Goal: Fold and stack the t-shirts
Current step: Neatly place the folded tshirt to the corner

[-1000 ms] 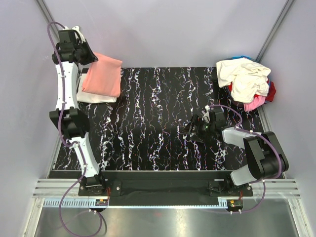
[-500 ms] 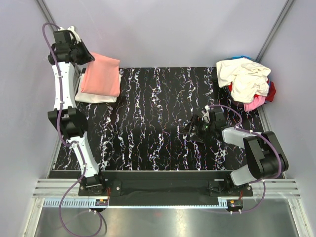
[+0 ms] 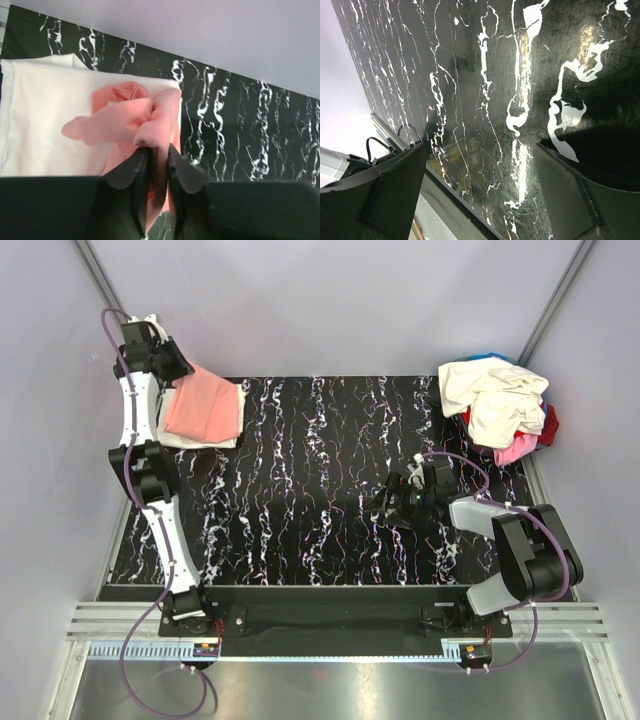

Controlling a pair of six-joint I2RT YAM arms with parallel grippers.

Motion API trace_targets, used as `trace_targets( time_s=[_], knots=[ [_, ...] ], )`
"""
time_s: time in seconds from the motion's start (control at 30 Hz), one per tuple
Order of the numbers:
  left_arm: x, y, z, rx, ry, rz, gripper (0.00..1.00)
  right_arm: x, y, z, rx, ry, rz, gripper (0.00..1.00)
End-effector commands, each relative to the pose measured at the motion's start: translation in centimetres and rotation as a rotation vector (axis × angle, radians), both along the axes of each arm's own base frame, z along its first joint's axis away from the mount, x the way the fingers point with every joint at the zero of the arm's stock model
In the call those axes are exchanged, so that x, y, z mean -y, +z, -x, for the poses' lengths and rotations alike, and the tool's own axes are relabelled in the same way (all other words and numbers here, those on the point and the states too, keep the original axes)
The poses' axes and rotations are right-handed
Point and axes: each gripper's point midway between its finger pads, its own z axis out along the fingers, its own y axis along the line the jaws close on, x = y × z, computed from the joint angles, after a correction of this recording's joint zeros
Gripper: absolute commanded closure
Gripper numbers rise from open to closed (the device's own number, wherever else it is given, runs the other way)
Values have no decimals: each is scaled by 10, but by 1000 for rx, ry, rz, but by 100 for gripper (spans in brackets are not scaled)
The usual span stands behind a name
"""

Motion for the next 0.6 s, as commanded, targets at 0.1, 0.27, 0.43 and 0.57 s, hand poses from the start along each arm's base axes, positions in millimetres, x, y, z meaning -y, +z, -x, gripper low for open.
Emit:
trace_targets(
  time_s=[0.1,0.27,0.43,0.57],
  knots=[
    [-61,38,-29,197,178,-158,69,-4,4,-8,31,19,1,6],
    [-83,54,-19,188,302,-193,1,-4,4,-7,26,19,2,5],
    [-73,77,-10,218,299,-149,1,-4,4,-8,28,16,1,5],
    [-62,122,5,282,310,-132,1,-4,4,-8,28,16,3,5]
  ],
)
